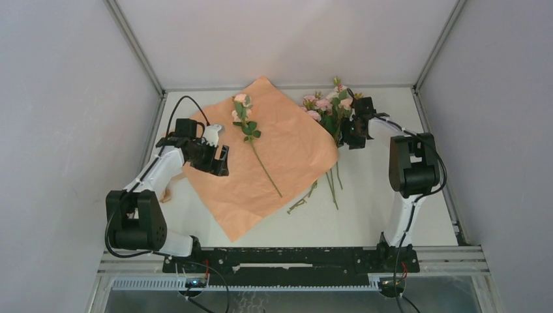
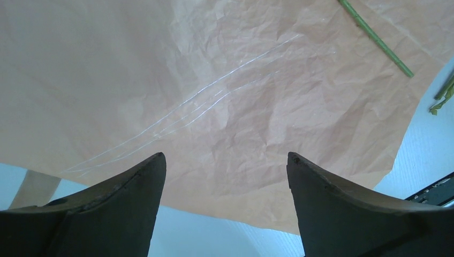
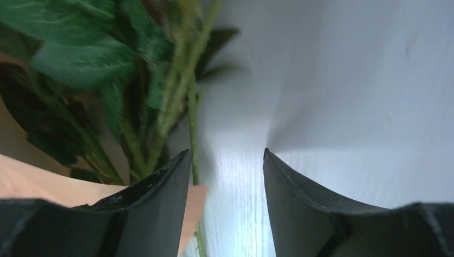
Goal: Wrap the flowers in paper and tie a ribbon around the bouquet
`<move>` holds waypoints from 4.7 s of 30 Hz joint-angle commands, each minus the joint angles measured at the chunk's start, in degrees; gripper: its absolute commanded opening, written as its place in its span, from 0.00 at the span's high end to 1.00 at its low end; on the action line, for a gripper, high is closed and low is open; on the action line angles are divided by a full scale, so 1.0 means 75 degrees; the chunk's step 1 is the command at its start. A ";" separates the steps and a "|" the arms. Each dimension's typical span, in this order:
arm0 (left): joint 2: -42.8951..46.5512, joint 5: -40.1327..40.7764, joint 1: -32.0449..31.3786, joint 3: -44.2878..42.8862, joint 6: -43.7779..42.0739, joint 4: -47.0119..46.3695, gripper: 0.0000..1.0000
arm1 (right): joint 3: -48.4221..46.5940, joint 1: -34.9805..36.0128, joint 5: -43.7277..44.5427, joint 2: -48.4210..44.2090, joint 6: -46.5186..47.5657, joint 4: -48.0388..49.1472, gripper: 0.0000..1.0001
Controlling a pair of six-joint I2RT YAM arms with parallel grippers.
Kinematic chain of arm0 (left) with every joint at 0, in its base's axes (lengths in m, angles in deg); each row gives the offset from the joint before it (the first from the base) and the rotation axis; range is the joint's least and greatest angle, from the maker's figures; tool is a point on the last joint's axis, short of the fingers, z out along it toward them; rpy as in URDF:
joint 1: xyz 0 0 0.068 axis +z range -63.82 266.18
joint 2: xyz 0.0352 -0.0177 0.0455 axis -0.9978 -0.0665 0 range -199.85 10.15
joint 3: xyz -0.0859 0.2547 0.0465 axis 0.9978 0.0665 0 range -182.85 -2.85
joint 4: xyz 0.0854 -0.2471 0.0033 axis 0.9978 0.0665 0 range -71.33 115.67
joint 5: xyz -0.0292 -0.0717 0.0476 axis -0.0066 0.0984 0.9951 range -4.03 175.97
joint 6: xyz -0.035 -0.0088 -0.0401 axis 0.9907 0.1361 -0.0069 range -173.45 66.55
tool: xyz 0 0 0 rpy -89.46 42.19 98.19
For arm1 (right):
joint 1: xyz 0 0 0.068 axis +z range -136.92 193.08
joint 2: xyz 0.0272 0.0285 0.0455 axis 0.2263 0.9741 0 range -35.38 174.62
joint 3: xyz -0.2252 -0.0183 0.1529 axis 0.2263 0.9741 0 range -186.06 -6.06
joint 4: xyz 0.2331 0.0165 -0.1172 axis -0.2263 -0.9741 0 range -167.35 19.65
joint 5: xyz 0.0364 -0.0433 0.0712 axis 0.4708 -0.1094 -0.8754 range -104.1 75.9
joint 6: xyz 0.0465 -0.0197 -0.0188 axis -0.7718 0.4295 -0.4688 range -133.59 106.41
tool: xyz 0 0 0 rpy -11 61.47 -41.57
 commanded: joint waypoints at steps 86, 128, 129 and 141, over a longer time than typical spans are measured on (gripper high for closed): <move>0.0787 0.1389 0.0614 0.0164 -0.0575 -0.0338 0.10 | -0.2428 0.5614 0.2051 0.0632 -0.1292 0.3084 0.47; -0.1720 0.1512 0.0398 -0.1522 -0.0272 -0.0506 0.13 | -0.9104 0.2961 0.0011 0.5444 0.4901 0.0257 0.57; -0.1799 0.1543 0.0360 -0.1619 -0.0221 -0.0514 0.14 | -0.9083 0.2959 0.0113 0.5441 0.4927 0.0250 0.64; -0.3271 0.2317 -0.0017 -0.3976 0.0418 -0.0063 0.29 | -0.6231 0.2495 0.2191 0.1883 0.4215 0.1434 1.00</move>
